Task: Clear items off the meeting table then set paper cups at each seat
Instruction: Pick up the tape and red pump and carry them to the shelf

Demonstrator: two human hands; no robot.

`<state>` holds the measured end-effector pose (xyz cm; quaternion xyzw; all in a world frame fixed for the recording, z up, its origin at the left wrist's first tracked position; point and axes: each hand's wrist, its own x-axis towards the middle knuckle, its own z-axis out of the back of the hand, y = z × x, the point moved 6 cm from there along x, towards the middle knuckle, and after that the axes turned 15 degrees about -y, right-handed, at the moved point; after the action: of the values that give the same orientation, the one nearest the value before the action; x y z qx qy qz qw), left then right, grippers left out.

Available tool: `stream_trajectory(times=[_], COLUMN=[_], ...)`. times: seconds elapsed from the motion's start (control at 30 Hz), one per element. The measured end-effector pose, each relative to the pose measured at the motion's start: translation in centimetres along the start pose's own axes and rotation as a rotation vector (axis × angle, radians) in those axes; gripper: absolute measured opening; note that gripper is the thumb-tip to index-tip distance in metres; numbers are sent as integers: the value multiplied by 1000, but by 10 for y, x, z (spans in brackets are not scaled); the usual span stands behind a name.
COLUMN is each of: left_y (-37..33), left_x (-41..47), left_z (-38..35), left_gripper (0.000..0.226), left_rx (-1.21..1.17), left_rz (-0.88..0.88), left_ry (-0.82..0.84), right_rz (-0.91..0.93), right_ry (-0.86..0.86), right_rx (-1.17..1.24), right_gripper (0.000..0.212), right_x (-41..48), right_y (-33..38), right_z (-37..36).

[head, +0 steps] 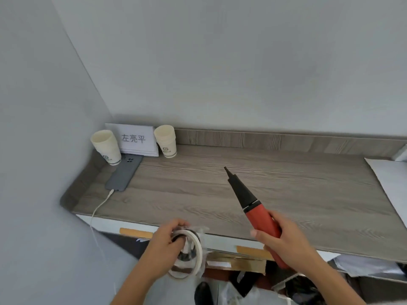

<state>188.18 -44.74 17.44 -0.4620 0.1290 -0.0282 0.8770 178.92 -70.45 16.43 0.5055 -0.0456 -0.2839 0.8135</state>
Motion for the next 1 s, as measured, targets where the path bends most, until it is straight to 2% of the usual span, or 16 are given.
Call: stream_trajectory(times=[0.27,0.4,0.5,0.63,0.73,0.87,1.0], left_y=[-34,-52,-57,-55,-54,-46,-43], left_x=[189,271,311,343,350,339,310], left_z=[-12,-30,-49,-66,-70,-62,-51], left_gripper=[29,32,32,31,29,46,59], left_rx=[47,134,200,191,175,178,200], left_rz=[-91,-130,-89,-56,-56,-111,-333], left_ry=[19,-19,-41,-163,-251,-301,-337], right_rz=[-85,-60,-27,59,173,234,223], right_ry=[-152,-237,-292,-342,-368,-344,-309], right_rx=[53,52,28,-61,-152,-124,-8], right_gripper=[47,51,50,44,53,58,60], right_x=[94,131,153,189,224,265,290], right_y=[21,35,47,64,76,84,77], right_z=[-12,-18,-22,-25,-31,-53,-76])
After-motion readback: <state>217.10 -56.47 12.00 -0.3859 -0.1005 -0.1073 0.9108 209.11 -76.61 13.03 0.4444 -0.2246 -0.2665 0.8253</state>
